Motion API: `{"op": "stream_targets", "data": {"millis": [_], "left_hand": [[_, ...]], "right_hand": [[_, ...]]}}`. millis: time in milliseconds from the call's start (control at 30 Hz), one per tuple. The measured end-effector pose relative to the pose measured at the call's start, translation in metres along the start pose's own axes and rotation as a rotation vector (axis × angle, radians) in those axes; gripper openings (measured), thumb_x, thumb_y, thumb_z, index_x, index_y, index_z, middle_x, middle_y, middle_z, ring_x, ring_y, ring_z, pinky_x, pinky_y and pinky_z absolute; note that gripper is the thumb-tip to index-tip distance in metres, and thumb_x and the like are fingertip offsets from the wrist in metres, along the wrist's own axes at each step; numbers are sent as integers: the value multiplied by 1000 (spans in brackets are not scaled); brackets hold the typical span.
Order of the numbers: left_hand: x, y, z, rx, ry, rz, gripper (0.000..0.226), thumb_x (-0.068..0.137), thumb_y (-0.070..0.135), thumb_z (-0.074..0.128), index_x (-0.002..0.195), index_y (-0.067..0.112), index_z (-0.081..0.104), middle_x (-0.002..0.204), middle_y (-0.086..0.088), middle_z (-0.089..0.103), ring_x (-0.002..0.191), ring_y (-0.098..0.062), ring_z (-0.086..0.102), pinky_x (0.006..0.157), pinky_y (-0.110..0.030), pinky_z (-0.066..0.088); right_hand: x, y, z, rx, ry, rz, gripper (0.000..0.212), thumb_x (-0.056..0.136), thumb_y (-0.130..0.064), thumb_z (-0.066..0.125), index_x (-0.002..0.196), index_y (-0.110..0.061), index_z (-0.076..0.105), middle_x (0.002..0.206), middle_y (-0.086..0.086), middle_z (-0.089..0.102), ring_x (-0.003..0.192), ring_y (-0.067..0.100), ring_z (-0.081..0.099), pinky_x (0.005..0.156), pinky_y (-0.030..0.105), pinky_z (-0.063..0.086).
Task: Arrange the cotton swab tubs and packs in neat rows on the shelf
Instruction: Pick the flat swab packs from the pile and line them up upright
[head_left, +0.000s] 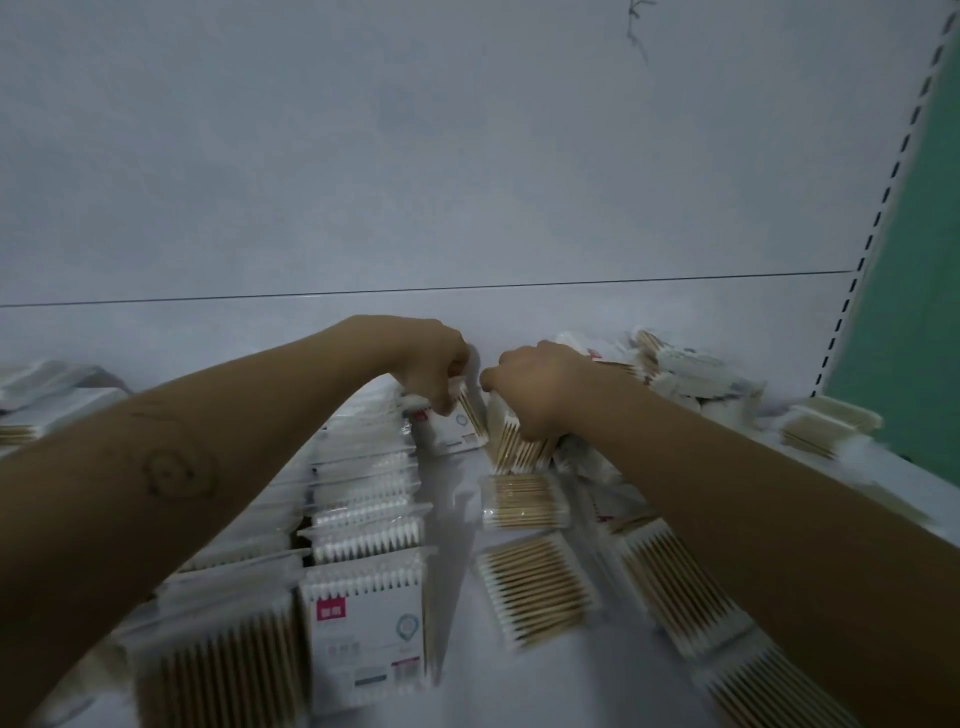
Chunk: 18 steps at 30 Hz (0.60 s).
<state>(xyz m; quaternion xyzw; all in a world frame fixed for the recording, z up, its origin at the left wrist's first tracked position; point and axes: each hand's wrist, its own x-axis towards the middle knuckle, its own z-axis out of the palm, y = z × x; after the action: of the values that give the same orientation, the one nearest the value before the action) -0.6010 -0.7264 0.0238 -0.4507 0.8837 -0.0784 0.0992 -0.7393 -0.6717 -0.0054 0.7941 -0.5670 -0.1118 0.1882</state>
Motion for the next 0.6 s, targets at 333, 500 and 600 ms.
{"op": "stream_targets", "data": {"millis": [333,500,600], "left_hand": [[-3,11,10,237,203,-13,54,76,42,76,120,20,55,109,-1,62,96,-23,61,71,-32,45],[-8,-1,21,166,124,-46,25,82,12,65,106,14,63,95,-3,61,82,-22,56,64,-31,43],[-8,-10,14,-51,125,-33,29,84,5,57,110,15,64,103,0,64,92,-21,59,81,-33,52]], "right_hand": [[2,-3,-20,33,-7,-20,35,90,-44,61,120,-25,62,113,0,59,101,21,58,80,33,47],[-6,-1,-36,43,-21,-38,29,100,-36,47,121,-19,57,104,1,53,92,19,51,75,32,39],[-4,1,-45,55,-14,-31,27,98,-34,52,118,-18,59,107,2,56,92,20,54,72,31,40]]}}
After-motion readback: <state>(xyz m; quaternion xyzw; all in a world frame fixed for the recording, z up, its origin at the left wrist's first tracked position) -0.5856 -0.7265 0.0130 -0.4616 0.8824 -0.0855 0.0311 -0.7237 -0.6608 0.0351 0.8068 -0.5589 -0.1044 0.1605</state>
